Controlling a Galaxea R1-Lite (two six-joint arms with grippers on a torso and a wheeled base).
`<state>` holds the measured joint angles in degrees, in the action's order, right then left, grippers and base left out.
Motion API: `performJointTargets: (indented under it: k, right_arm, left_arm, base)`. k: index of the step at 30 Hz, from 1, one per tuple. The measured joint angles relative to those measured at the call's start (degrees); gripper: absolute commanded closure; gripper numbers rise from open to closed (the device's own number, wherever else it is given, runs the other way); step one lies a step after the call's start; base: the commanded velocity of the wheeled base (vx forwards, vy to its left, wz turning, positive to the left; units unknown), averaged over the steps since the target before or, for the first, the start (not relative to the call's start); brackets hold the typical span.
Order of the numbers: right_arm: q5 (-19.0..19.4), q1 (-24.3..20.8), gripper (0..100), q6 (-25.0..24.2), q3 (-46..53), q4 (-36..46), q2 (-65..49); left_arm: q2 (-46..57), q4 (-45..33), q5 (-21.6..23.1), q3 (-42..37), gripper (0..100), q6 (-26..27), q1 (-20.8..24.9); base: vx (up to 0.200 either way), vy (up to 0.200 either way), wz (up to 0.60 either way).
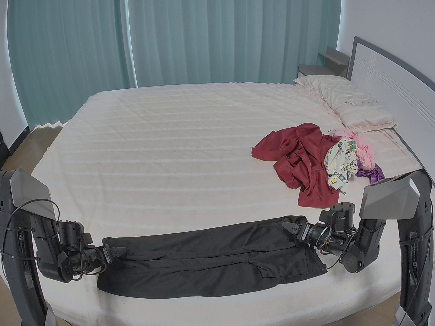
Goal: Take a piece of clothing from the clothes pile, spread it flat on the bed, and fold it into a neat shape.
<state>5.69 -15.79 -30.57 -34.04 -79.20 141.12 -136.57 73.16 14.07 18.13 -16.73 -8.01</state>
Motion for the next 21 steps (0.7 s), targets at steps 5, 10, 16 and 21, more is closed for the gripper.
performJointTargets:
  k: [5, 10, 16, 21]
  right_arm:
    - [0.0, -0.02, 0, -0.02, 0.09, 0.02, 0.0]
    - [0.0, -0.04, 0, -0.07, 0.13, 0.02, 0.0]
    - [0.0, -0.04, 0, -0.1, 0.13, 0.02, 0.0]
    - [-0.01, -0.02, 0, -0.1, 0.28, 0.05, 0.0]
  left_arm:
    - [-1.96, 3.71, -3.1, -0.09, 0, 0.0, 1.43]
    - [-3.04, 4.17, -3.47, -0.33, 100, -0.02, 2.39]
    - [-3.5, 4.14, -3.49, -0.55, 100, 0.06, 2.65]
    - [-3.58, 4.19, -3.47, -0.72, 100, -0.05, 2.65]
  base:
    - [0.0, 0.0, 0.0]
    - [0.0, 0.0, 0.0]
    - [0.0, 0.0, 0.0]
    - [0.0, 0.0, 0.0]
